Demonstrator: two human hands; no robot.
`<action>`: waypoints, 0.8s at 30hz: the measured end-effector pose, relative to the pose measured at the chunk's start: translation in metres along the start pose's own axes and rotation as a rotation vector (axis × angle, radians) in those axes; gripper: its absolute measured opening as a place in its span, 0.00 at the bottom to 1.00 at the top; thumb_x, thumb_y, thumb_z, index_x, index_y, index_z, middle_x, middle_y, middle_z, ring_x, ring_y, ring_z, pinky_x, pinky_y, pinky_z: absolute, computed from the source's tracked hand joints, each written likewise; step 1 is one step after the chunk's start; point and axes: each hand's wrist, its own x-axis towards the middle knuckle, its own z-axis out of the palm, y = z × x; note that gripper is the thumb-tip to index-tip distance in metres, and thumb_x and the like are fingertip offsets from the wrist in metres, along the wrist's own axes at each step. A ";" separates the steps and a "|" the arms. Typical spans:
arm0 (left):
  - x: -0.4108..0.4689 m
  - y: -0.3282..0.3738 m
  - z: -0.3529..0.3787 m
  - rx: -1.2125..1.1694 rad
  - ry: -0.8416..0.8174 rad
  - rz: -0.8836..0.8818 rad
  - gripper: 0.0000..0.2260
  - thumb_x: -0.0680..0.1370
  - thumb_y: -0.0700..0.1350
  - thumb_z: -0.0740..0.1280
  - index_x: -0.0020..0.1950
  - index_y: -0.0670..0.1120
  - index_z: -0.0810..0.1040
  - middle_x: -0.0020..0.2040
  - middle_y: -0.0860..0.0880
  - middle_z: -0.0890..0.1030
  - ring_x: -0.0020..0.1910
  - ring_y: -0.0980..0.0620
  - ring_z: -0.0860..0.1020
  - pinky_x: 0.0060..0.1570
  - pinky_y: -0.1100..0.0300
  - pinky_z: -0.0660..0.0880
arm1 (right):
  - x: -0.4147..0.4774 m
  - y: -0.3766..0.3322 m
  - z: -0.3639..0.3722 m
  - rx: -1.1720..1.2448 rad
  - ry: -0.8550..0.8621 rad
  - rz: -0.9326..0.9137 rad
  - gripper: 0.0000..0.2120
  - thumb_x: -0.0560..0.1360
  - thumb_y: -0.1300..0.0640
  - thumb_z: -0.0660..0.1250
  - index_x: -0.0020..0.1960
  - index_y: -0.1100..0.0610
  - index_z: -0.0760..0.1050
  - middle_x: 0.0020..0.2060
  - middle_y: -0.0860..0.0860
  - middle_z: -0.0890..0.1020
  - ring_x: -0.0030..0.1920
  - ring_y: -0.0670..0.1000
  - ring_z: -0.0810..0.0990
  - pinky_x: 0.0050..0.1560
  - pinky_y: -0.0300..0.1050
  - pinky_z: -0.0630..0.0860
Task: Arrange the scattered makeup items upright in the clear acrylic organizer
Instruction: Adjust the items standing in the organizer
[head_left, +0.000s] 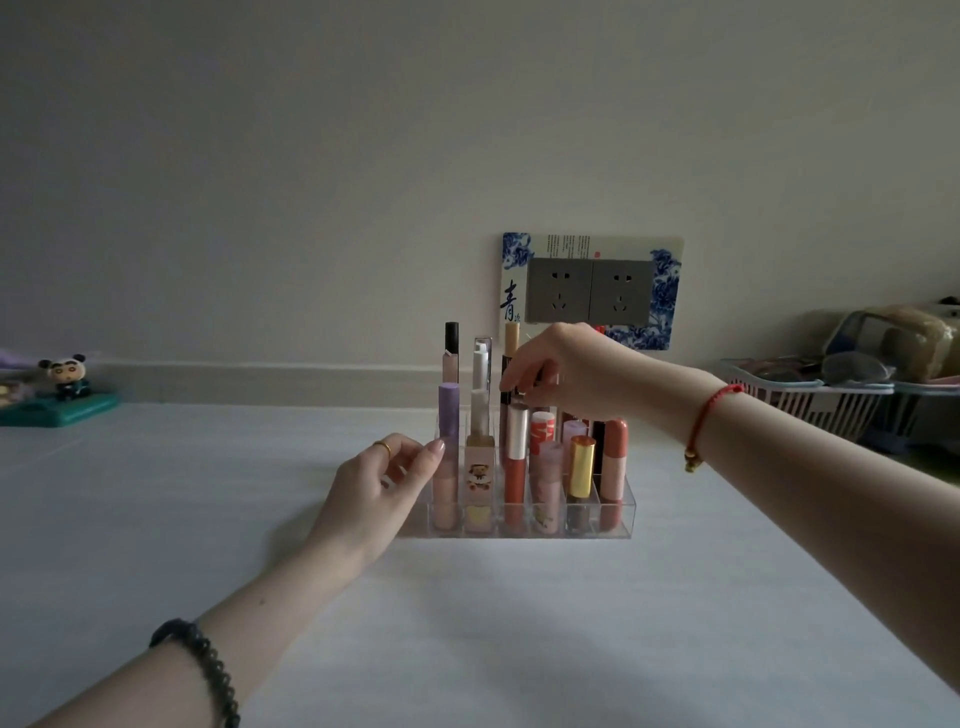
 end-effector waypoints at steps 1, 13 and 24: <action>0.001 -0.001 0.000 -0.002 -0.003 -0.004 0.22 0.62 0.68 0.57 0.32 0.51 0.74 0.30 0.53 0.75 0.32 0.58 0.71 0.34 0.70 0.65 | 0.001 0.000 0.002 -0.013 -0.025 -0.017 0.11 0.72 0.62 0.65 0.54 0.56 0.78 0.50 0.51 0.81 0.38 0.39 0.74 0.43 0.28 0.71; 0.003 -0.004 0.000 -0.017 -0.022 -0.030 0.25 0.62 0.69 0.54 0.33 0.48 0.74 0.35 0.45 0.77 0.38 0.49 0.74 0.36 0.65 0.66 | 0.010 0.003 0.009 -0.074 -0.060 -0.031 0.11 0.72 0.63 0.65 0.54 0.57 0.77 0.50 0.53 0.81 0.43 0.44 0.76 0.51 0.35 0.74; 0.002 0.000 0.000 -0.023 -0.040 -0.045 0.27 0.63 0.69 0.53 0.35 0.46 0.75 0.33 0.49 0.74 0.36 0.51 0.71 0.39 0.60 0.67 | -0.007 0.004 -0.021 0.038 0.175 -0.005 0.08 0.71 0.60 0.66 0.50 0.55 0.79 0.39 0.46 0.80 0.38 0.40 0.77 0.40 0.24 0.74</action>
